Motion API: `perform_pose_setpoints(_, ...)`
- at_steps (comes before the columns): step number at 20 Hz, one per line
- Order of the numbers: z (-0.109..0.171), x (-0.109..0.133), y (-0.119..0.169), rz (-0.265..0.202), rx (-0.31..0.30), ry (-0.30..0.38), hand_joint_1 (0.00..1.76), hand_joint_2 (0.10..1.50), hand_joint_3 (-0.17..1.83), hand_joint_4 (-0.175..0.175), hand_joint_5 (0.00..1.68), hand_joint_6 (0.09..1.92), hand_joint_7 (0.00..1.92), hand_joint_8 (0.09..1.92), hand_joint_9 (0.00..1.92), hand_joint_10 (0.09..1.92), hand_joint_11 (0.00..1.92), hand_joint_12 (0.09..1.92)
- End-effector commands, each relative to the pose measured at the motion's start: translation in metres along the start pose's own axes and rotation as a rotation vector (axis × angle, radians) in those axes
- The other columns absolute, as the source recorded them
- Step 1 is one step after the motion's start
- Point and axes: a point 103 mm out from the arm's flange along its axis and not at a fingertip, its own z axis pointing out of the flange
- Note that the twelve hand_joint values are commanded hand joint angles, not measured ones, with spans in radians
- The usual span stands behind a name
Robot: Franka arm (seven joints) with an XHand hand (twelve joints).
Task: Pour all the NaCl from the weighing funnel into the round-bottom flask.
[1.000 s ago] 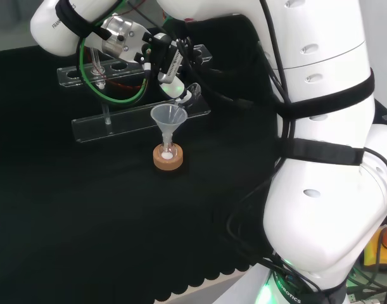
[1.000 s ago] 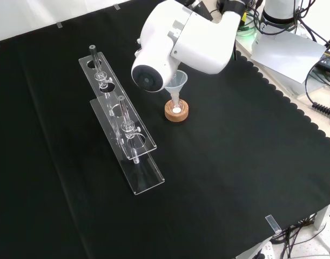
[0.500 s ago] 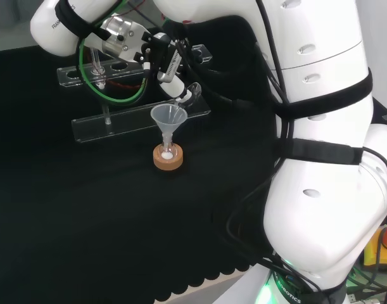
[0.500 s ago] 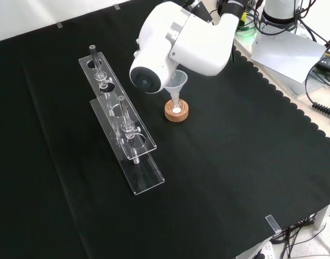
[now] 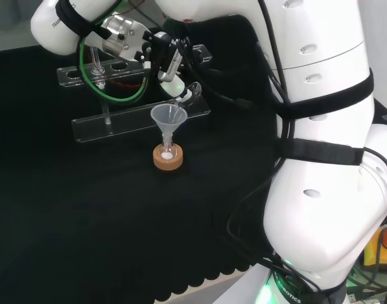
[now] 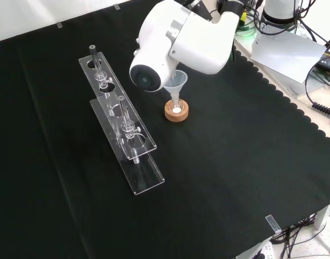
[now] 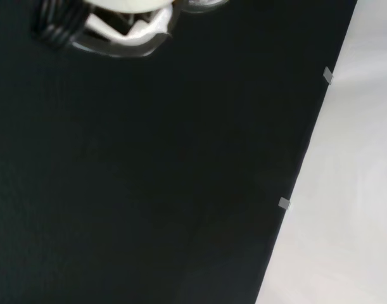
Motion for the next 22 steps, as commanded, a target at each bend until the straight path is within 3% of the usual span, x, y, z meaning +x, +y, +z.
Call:
perform_pose_setpoints(1, 0.003, 0.000, 0.000, -0.005, -0.008, 0.017, 1.08, 0.67, 0.76, 0.175, 1.13, 0.97, 0.55, 0.65, 0.86, 0.43, 0.63, 1.17)
perform_pose_setpoints(11, 0.023, -0.007, 0.009, -0.012, -0.037, 0.078, 1.08, 0.67, 0.76, 0.175, 1.13, 0.97, 0.55, 0.65, 0.86, 0.44, 0.62, 1.17)
perform_pose_setpoints(22, 0.042, -0.011, 0.016, -0.036, -0.111, 0.227, 1.08, 0.67, 0.76, 0.175, 1.13, 0.97, 0.55, 0.65, 0.86, 0.44, 0.63, 1.18)
